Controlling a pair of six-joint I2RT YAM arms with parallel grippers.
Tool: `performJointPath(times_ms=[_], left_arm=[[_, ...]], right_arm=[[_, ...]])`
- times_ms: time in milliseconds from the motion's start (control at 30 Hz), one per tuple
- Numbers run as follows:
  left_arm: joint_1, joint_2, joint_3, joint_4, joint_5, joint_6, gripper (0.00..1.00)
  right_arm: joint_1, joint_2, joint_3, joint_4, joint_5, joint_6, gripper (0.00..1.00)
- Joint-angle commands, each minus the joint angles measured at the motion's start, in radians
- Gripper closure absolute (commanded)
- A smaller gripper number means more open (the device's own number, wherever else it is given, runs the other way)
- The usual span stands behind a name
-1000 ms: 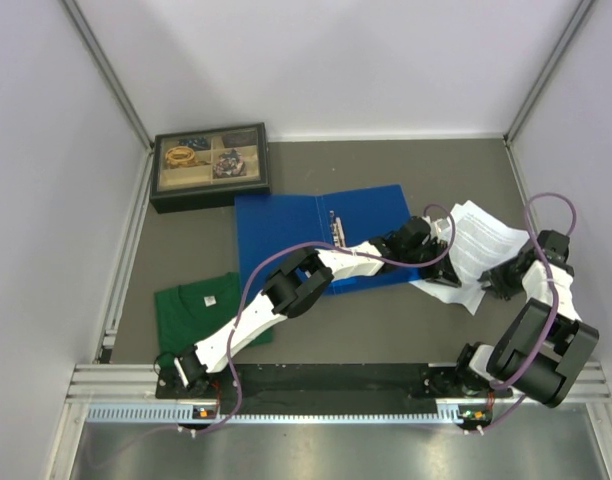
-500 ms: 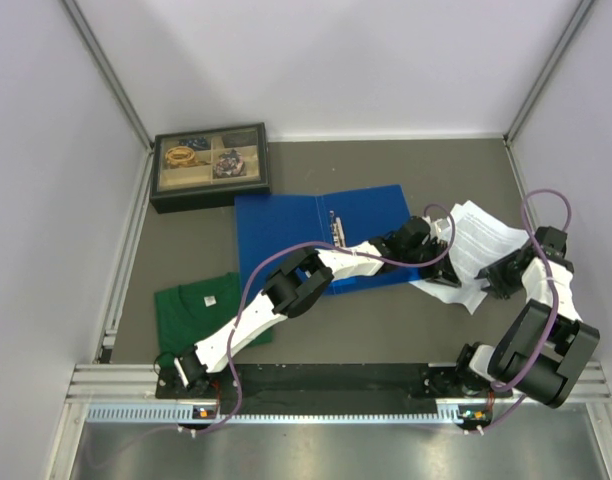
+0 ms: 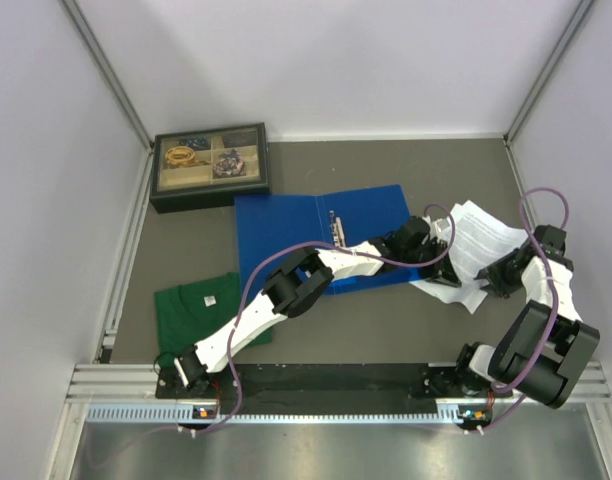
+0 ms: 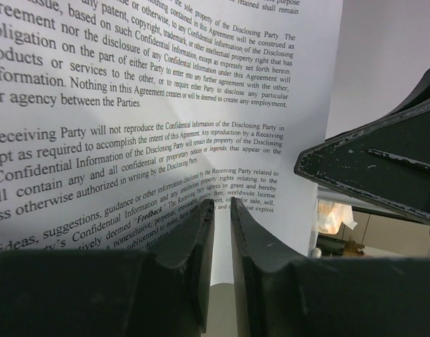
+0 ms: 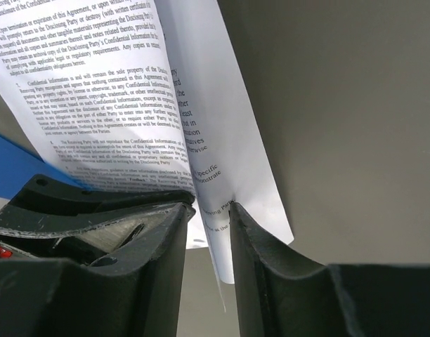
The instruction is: Put the files into the folder
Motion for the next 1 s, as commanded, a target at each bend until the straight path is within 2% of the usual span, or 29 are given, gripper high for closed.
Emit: performJointPath(times_ms=[0, 367, 700, 967], left_arm=[[-0.008, 0.042, 0.002, -0.056, -0.032, 0.033, 0.78], [-0.006, 0.042, 0.002, -0.056, -0.033, 0.033, 0.79], [-0.006, 0.043, 0.002, -0.050, -0.027, 0.031, 0.79], [-0.006, 0.046, 0.004, -0.045, -0.024, 0.027, 0.79]], right_arm=[[0.026, -0.015, 0.051, 0.004, 0.025, 0.008, 0.70], [0.040, -0.018, 0.075, -0.028, 0.044, 0.002, 0.66], [0.046, 0.040, -0.003, 0.083, 0.001, 0.046, 0.65], [0.046, 0.031, -0.050, 0.101, 0.050, 0.056, 0.65]])
